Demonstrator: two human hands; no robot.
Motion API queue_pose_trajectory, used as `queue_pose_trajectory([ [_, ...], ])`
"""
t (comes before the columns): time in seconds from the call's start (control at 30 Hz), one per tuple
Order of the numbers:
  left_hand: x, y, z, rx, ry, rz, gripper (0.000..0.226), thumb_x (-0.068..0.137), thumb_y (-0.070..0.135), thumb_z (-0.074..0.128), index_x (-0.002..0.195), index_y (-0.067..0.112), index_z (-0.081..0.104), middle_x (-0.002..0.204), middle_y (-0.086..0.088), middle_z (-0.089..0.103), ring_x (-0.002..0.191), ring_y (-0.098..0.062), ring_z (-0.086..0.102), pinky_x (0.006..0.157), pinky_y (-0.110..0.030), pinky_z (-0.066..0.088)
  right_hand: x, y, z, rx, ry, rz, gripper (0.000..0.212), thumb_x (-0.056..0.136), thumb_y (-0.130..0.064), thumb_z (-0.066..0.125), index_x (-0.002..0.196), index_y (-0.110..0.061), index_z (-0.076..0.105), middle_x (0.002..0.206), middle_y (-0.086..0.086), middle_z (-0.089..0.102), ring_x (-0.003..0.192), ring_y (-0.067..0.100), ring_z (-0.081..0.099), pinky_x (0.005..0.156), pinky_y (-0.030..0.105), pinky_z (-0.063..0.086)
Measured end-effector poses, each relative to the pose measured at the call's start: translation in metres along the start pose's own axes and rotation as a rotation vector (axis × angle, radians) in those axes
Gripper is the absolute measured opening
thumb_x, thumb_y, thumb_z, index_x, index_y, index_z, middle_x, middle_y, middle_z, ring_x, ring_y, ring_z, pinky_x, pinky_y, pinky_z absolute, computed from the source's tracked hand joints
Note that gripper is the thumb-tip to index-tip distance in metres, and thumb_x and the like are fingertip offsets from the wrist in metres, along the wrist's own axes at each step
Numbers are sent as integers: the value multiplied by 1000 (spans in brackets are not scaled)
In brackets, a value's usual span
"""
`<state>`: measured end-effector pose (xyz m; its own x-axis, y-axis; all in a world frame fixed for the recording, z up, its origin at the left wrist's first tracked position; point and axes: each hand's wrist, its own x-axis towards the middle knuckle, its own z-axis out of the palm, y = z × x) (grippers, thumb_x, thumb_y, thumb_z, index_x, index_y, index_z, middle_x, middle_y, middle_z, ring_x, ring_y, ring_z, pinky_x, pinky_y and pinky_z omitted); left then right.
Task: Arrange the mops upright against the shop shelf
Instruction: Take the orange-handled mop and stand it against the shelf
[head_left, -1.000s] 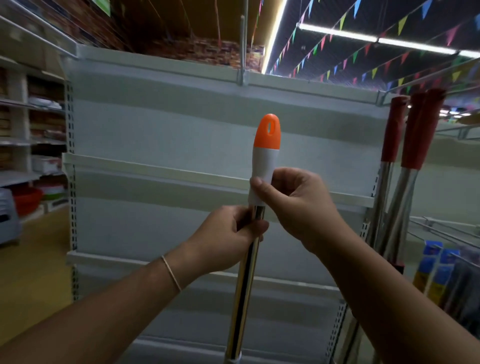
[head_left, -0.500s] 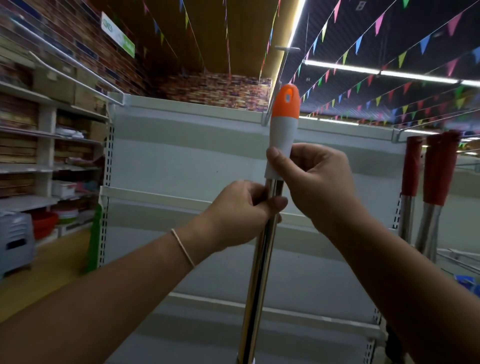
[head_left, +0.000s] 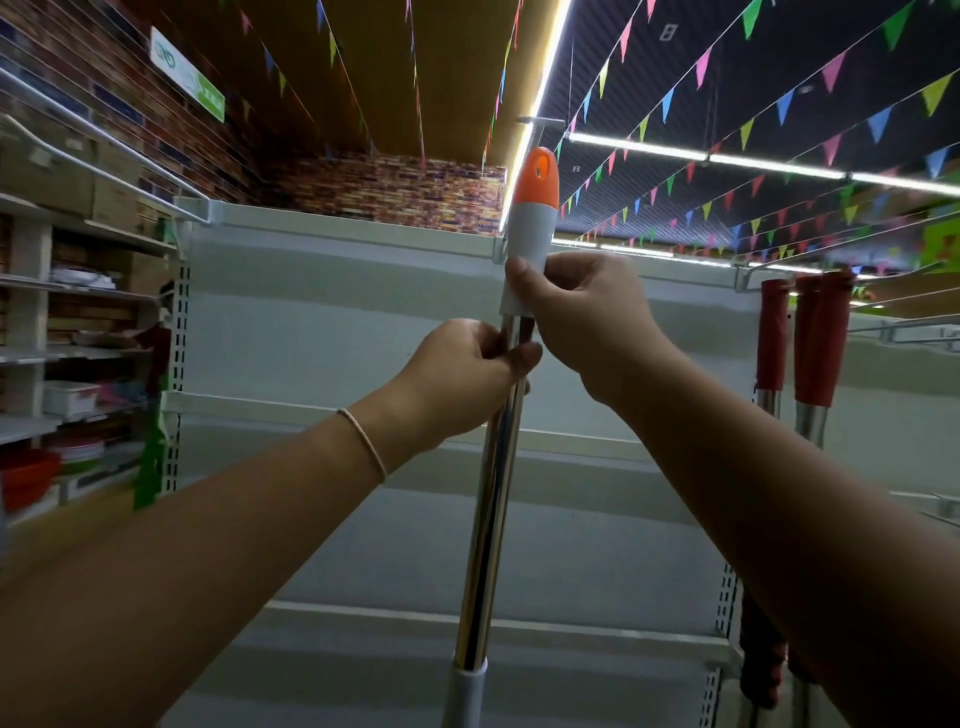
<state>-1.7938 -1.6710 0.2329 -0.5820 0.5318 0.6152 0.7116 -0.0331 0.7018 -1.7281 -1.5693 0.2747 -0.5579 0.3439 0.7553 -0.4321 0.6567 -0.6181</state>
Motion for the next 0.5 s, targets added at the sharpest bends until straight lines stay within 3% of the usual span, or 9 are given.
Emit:
queue_pose_trajectory([
  [0.17, 11, -8, 4, -18, 33, -38, 19, 96, 27, 56, 97, 10, 63, 83, -6, 69, 83, -21, 67, 83, -36, 53, 11, 7, 6, 30, -2, 43, 29, 95, -29, 63, 99, -2, 71, 86, 12, 71, 59, 10, 62, 44, 14, 47],
  [0.5, 31, -22, 11, 5, 22, -56, 19, 98, 27, 53, 96, 9, 61, 86, -9, 68, 83, -19, 67, 79, -33, 52, 26, 28, 12, 33, -1, 51, 25, 94, -30, 65, 96, -6, 70, 84, 8, 71, 67, 12, 67, 47, 14, 50],
])
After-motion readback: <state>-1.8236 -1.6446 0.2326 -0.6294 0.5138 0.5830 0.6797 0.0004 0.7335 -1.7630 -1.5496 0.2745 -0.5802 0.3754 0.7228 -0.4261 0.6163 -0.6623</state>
